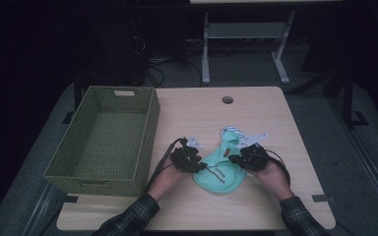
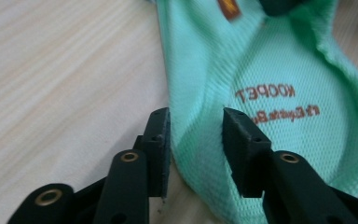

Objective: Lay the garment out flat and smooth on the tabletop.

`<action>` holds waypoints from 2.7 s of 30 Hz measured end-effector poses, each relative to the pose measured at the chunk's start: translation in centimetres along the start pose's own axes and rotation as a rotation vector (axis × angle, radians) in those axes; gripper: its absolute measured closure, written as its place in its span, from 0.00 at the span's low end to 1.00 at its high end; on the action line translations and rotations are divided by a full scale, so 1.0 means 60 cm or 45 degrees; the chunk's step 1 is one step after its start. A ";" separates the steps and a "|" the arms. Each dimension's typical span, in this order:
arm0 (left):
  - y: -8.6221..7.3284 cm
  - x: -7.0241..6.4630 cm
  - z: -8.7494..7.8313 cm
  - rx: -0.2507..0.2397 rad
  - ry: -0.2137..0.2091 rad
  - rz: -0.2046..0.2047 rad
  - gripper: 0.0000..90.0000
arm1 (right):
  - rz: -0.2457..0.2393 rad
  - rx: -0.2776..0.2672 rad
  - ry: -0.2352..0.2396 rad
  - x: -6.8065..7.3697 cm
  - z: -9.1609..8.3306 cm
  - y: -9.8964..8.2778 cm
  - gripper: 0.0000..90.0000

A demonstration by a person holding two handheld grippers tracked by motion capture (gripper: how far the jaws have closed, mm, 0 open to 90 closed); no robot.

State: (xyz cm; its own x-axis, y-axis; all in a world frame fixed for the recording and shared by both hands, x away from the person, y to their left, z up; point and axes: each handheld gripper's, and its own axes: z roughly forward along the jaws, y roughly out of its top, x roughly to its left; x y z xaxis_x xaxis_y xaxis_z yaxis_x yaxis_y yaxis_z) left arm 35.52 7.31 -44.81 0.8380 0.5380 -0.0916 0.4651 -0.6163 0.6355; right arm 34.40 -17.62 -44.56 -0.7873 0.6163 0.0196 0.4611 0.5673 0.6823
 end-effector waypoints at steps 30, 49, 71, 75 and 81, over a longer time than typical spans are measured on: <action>0.037 -0.013 0.059 0.039 -0.059 0.091 0.99 | 0.111 -0.090 -0.084 -0.089 -0.032 0.026 0.82; 0.037 -0.015 0.059 0.035 -0.046 0.124 1.00 | 0.233 0.100 -0.049 -0.179 0.083 0.077 0.80; 0.038 0.011 0.035 -0.043 -0.091 -0.009 0.98 | 0.280 0.001 -0.164 -0.208 0.048 0.058 0.78; 0.044 0.013 0.013 -0.099 -0.092 -0.024 0.97 | 0.279 -0.070 -0.174 -0.197 0.016 0.055 0.76; 0.052 0.021 -0.007 -0.100 -0.021 -0.015 0.96 | 0.248 -0.131 -0.174 -0.170 -0.027 0.029 0.79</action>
State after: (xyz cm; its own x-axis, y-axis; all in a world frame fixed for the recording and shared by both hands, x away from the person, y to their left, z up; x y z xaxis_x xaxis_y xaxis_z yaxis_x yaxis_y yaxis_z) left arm 37.89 6.29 -42.59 0.8373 0.5352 -0.1115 0.4518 -0.5626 0.6923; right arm 42.56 -23.78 -42.41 -0.6219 0.7805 0.0637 0.5490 0.3766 0.7462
